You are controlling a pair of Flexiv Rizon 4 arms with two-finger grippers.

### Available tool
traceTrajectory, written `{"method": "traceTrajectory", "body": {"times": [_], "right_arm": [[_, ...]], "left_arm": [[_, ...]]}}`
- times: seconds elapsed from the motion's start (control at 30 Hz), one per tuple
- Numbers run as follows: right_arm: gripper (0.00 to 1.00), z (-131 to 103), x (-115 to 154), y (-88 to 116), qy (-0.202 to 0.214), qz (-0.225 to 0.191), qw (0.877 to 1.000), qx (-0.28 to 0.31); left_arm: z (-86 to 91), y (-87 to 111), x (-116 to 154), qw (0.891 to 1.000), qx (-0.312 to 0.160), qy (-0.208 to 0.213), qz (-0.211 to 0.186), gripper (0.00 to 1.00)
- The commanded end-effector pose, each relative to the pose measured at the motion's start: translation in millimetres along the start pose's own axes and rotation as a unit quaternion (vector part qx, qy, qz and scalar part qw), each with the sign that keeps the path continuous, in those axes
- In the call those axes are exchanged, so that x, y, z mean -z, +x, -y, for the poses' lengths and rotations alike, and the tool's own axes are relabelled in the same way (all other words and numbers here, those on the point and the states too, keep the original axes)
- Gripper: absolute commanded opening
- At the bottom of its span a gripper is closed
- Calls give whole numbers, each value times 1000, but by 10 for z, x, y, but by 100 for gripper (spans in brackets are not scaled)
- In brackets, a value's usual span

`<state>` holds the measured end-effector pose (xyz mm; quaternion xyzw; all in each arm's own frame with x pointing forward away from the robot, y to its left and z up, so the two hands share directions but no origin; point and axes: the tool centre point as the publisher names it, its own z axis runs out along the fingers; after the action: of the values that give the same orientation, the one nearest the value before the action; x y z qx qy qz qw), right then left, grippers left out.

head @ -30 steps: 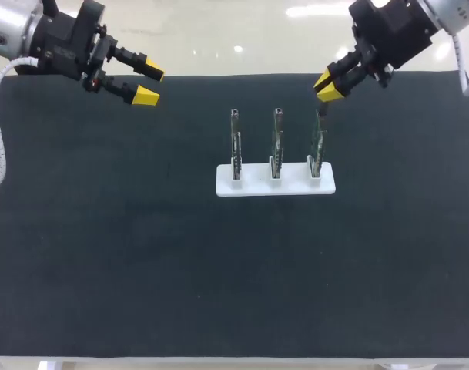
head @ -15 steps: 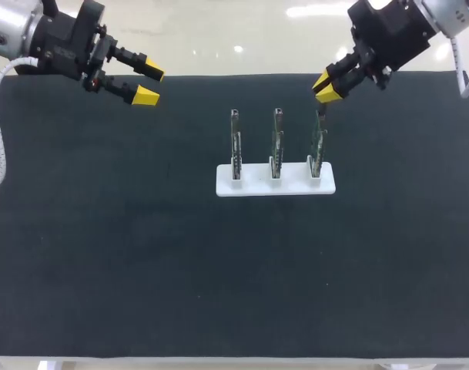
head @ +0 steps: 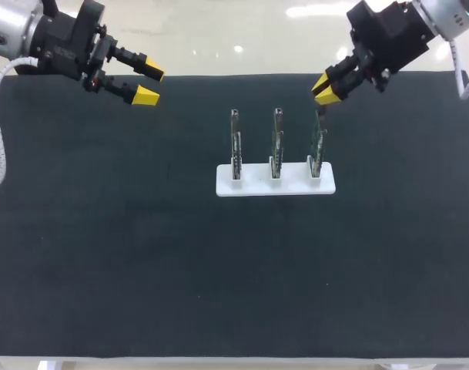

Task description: Pick up the optical module with the left hand, and insert it into the network port with the right hand.

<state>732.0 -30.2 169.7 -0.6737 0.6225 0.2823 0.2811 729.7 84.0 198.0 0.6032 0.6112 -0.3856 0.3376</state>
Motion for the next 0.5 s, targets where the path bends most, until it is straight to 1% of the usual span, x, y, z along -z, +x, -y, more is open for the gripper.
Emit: {"method": "traceTrajectory", "body": {"times": [0.03,0.1,0.13,0.17,0.2,0.23,0.27,0.3,0.4,0.5], "right_arm": [[0,-3,-23,14,2,1,1000,1],[0,-4,-24,13,3,1,1000,1],[20,-6,-24,13,3,2,1000,1],[44,-10,-23,11,4,2,1000,1],[58,-14,-21,7,4,2,1000,0],[62,-15,-20,5,4,2,1000,0],[77,-16,-19,5,4,2,1000,0],[100,-17,-18,4,4,3,1000,-1],[100,-22,-15,2,4,3,1000,-2],[89,-33,7,-18,3,2,1000,-3]], "left_arm": [[-8,-5,-3,1000,0,0,-2,100],[-8,-5,-3,1000,0,0,-2,100],[-8,-5,-3,1000,0,0,-2,100],[-8,-5,-3,1000,0,0,-2,100],[-8,-5,-3,1000,0,0,-2,100],[-8,-5,-3,1000,0,0,-2,100],[-8,-5,-3,1000,0,0,-2,100],[-8,-5,-3,1000,0,0,-2,100],[-8,-5,-3,1000,0,0,-2,100],[-8,-5,-3,1000,0,0,-2,100]]}}
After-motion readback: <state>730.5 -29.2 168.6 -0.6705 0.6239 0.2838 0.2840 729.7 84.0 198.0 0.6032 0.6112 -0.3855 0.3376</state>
